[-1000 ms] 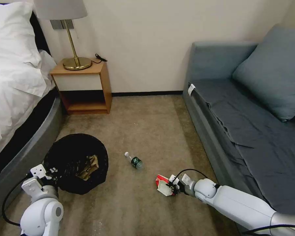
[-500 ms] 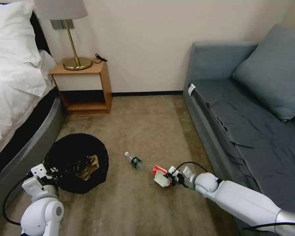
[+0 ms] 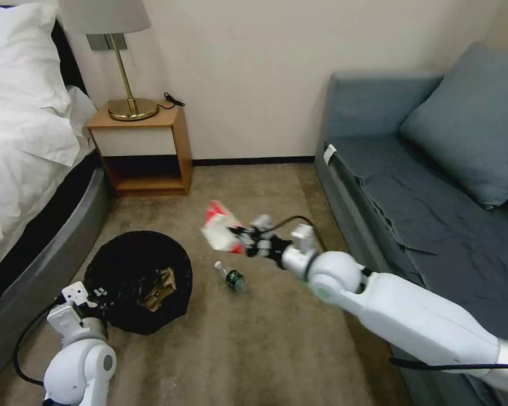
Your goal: Pick up the trash bin, then pick up the garbage on the floor and place it into the trash bin.
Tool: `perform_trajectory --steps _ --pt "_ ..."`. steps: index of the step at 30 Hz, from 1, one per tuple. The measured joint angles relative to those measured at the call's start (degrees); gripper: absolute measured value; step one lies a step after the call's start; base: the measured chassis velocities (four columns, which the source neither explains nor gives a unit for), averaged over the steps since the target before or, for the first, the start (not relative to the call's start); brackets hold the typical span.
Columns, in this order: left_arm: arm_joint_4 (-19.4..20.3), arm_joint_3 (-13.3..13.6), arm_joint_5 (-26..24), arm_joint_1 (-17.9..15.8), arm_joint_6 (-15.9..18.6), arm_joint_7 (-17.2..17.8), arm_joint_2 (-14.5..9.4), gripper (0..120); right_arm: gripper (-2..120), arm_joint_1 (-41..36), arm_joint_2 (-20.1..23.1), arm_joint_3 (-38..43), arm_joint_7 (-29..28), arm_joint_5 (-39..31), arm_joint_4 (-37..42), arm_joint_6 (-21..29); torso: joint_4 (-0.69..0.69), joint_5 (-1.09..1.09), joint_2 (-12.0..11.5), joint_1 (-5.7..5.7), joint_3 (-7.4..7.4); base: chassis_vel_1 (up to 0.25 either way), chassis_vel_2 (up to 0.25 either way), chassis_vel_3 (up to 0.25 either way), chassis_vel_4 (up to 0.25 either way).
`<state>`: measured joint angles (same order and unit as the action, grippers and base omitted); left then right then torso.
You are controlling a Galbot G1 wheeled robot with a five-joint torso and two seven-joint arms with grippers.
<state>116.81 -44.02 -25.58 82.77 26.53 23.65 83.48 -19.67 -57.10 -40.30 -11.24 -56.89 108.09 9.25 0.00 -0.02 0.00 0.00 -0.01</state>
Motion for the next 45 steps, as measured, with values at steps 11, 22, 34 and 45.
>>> perform_trajectory --steps 11,22,34,45 --pt "2.6 1.6 0.6 1.2 0.9 0.0 1.2 2 0 4.4 -16.1 -15.7 -6.5 1.2 -11.5 -1.3 0.00 0.01 0.0 0.00 0.01 0.000 0.000 0.000 0.000" --pt "3.9 1.8 0.9 1.9 1.0 0.0 1.6 2 13 3.9 -15.9 -17.7 -10.3 3.5 -12.8 0.8 0.00 0.02 0.0 0.00 0.00 0.000 0.000 0.000 0.000" --pt "4.1 1.6 0.9 2.1 1.0 -0.1 1.5 2 54 3.8 -13.8 -13.0 -11.2 5.8 -11.5 1.1 0.00 0.02 0.0 0.00 0.01 0.000 0.000 0.000 0.000" --pt "3.6 -1.6 -0.2 1.1 1.1 0.0 0.5 2 95 -5.4 -0.3 11.6 -12.9 13.4 0.3 0.7 -0.02 0.04 0.0 0.00 0.01 0.000 0.000 0.000 0.000"
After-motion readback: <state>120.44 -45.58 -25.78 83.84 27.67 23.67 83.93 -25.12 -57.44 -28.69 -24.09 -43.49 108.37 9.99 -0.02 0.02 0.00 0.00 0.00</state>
